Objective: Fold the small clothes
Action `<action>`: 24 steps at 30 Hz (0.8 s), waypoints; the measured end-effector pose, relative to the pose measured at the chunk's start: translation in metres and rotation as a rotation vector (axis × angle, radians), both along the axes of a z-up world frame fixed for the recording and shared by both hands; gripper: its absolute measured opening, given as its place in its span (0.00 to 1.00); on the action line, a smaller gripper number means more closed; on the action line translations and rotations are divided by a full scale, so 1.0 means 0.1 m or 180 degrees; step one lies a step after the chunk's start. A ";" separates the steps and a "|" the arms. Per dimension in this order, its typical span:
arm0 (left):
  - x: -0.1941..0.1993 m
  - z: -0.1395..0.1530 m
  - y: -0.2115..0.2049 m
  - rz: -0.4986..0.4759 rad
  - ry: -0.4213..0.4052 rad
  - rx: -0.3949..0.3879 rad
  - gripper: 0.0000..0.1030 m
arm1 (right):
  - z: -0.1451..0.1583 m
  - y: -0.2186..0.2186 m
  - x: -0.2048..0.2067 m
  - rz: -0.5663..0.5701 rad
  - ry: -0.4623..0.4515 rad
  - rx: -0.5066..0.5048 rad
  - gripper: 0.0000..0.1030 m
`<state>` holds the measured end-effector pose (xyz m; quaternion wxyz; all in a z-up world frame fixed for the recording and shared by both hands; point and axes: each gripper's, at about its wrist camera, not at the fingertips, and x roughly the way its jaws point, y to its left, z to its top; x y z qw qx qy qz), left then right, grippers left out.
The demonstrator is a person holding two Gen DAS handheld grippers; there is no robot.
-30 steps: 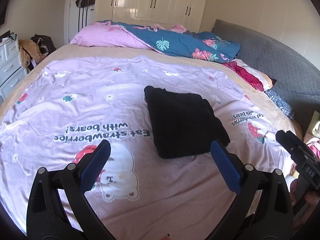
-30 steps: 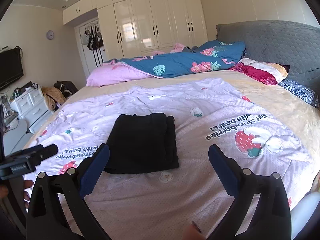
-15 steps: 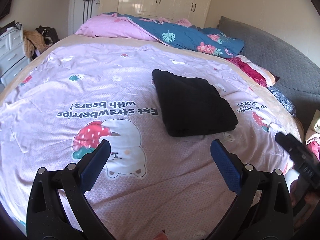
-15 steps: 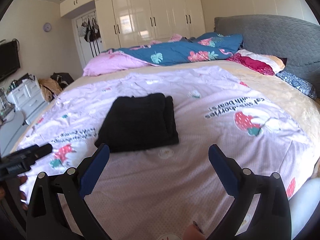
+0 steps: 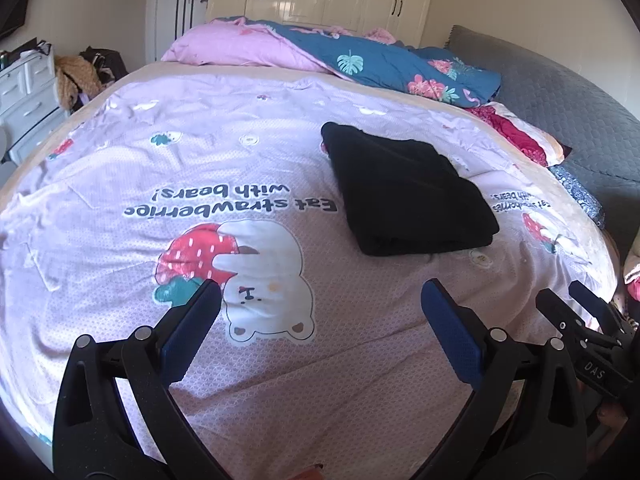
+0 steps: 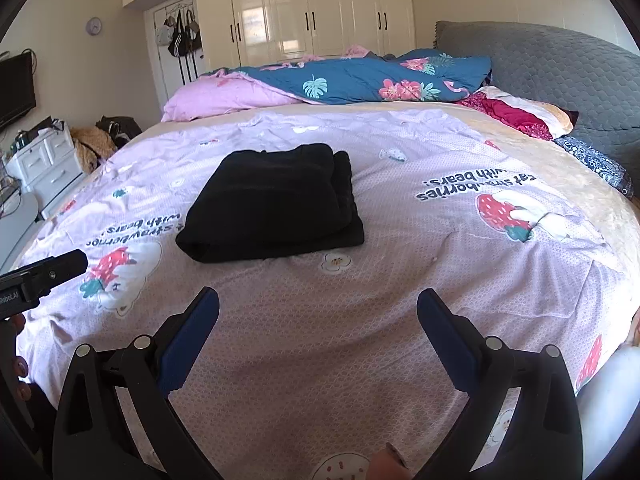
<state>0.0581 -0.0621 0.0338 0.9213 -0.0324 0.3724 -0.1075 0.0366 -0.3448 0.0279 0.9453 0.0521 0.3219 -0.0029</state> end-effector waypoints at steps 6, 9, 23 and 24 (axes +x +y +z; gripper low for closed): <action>0.01 -0.03 0.00 0.0002 0.0031 0.0007 0.91 | -0.06 0.07 0.01 0.0036 0.0044 -0.0056 0.96; 0.02 -0.04 -0.01 -0.0014 0.0045 -0.0004 0.91 | -0.10 0.09 0.01 0.0046 0.0073 -0.0069 0.96; 0.03 -0.10 -0.04 -0.0039 0.0126 -0.0020 0.91 | -0.16 0.11 0.04 0.0042 0.0149 -0.0111 0.96; 0.03 -0.10 -0.04 -0.0032 0.0121 -0.0016 0.91 | -0.16 0.11 0.04 0.0044 0.0151 -0.0109 0.96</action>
